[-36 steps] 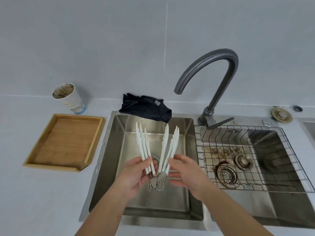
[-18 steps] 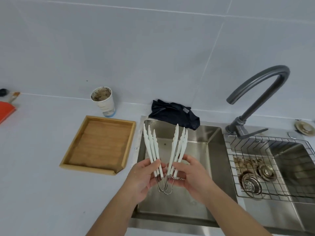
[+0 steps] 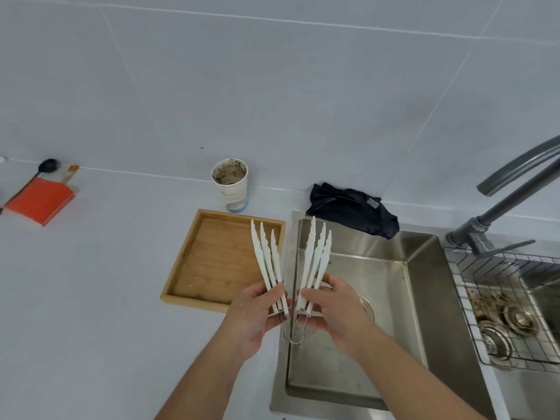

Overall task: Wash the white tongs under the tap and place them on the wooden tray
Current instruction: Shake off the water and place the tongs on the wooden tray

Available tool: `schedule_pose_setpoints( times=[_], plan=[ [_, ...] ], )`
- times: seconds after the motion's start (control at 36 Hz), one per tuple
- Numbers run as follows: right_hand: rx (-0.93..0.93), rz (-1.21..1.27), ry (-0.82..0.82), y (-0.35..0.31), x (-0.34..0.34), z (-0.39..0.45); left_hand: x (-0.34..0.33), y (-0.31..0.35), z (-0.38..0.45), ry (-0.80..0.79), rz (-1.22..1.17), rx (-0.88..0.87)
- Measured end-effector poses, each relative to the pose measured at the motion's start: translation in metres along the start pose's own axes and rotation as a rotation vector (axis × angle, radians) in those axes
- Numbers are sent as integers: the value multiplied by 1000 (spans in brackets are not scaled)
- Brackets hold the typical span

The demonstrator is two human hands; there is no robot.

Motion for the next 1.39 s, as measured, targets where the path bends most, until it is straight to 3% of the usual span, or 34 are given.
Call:
schedule_pose_setpoints(
  times=[0.44,0.94,1.22,1.39],
  plan=[
    [-128,-49,-69,21,-107,30,91,34,51,114,68,10],
    [-161,-193,14,34,-152,84,112,59,111,173,203,49],
    [-51,-524,-24,27,-147,90,113,75,123,263,519,-235],
    [-54,-487,-22,28,-145,91,114,77,123,323,712,-356]
  ],
)
Point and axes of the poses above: each hand's wrist, its own z-axis towards the middle knuckle, its own x-axis out of the back of the hand, y = z × x, the point moved 6 cm from there along z, towards the middle knuckle, and after that the axes turned 12 degrees about y, right-handed, at the moved point
